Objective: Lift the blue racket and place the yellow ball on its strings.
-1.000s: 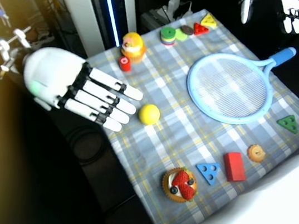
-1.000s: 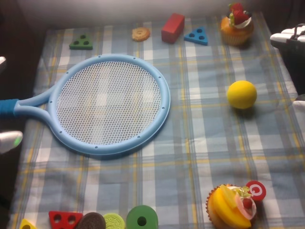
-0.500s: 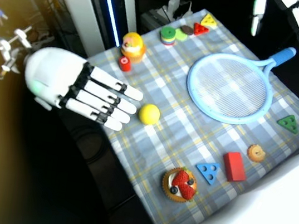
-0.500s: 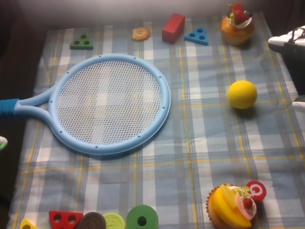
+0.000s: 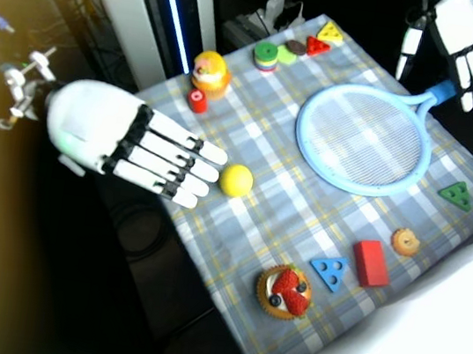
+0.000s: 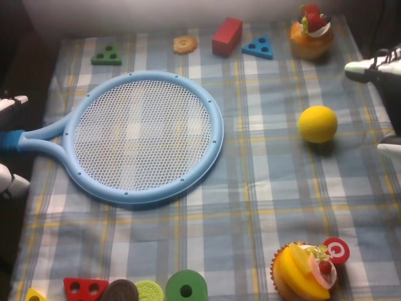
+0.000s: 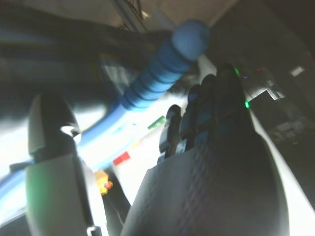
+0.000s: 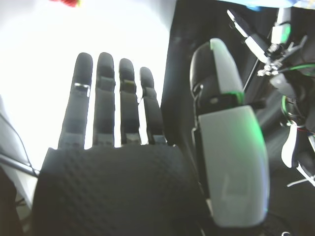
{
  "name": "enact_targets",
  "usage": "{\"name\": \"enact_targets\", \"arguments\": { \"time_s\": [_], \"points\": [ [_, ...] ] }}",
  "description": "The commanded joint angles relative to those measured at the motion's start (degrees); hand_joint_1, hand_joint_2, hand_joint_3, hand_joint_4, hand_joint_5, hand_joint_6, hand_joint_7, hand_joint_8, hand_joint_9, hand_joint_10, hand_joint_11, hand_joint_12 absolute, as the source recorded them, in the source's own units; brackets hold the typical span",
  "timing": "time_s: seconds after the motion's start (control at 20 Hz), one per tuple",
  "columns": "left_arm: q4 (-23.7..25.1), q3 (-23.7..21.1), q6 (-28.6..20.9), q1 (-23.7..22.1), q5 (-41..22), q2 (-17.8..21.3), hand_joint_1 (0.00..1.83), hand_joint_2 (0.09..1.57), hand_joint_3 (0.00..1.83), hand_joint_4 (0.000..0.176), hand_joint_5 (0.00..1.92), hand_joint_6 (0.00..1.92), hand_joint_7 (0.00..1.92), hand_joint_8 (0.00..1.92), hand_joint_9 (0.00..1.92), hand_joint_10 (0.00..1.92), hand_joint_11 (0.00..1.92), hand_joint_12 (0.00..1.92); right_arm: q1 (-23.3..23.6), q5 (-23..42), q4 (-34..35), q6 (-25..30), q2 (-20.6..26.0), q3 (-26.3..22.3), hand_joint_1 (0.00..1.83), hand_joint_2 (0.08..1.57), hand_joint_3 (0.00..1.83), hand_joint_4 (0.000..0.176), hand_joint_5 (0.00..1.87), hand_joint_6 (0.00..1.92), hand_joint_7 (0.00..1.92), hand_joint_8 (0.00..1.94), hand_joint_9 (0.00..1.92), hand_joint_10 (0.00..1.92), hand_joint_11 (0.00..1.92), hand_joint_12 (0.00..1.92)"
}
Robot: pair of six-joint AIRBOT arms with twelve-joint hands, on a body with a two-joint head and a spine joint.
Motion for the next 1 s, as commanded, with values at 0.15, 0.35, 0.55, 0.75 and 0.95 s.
{"name": "enact_targets", "arguments": {
  "time_s": [0.15, 0.35, 0.55, 0.75, 0.95],
  "points": [
    [-2.74, 3.24, 2.96, -0.91, -0.45, -1.20, 1.01, 0.85, 0.00, 0.176, 0.15, 0.01, 0.23, 0.00, 0.18, 0.00, 0.12, 0.15, 0.68, 6.02, 0.47, 0.98, -0.61, 0.67, 0.89, 1.19, 0.00, 0.035, 0.30, 0.00, 0.38, 0.00, 0.38, 0.00, 0.19, 0.47],
    [-2.87, 3.41, 2.96, -1.09, 0.18, -1.70, 1.08, 0.88, 0.00, 0.166, 0.69, 0.02, 0.66, 0.02, 0.58, 0.04, 0.10, 0.77, 0.68, 5.73, 0.42, 1.29, -0.87, 0.82, 0.86, 1.21, 0.00, 0.058, 0.28, 0.00, 0.38, 0.00, 0.38, 0.00, 0.15, 0.51],
    [-1.73, 2.26, 2.93, -1.32, -0.85, -1.94, 1.12, 0.93, 0.00, 0.000, 1.01, 0.02, 0.90, 0.03, 0.79, 0.05, 0.35, 0.91, 0.68, 5.73, 0.42, 1.50, -0.88, 0.83, 0.85, 1.22, 0.00, 0.051, 0.28, 0.00, 0.39, 0.00, 0.39, 0.00, 0.13, 0.52],
    [0.90, 0.97, -2.81, -1.51, -2.99, -1.87, 1.11, 1.06, 0.00, 0.008, 1.07, 0.84, 0.91, 0.38, 0.80, 0.44, 0.48, 1.01, 0.67, 5.74, 0.43, 1.72, -0.87, 0.81, 0.87, 1.21, 0.00, 0.040, 0.30, 0.00, 0.40, 0.00, 0.40, 0.00, 0.19, 0.45],
    [4.63, -2.15, -8.94, -1.01, -7.17, -0.40, 1.16, 1.19, 0.01, 0.164, 0.82, 1.91, 0.82, 1.90, 0.85, 1.91, 0.83, 1.91, 0.59, 5.76, 0.49, 2.13, -0.87, 0.81, 0.89, 1.21, 0.00, 0.027, 0.32, 0.01, 0.43, 0.01, 0.42, 0.01, 0.23, 0.39]
  ]
}}
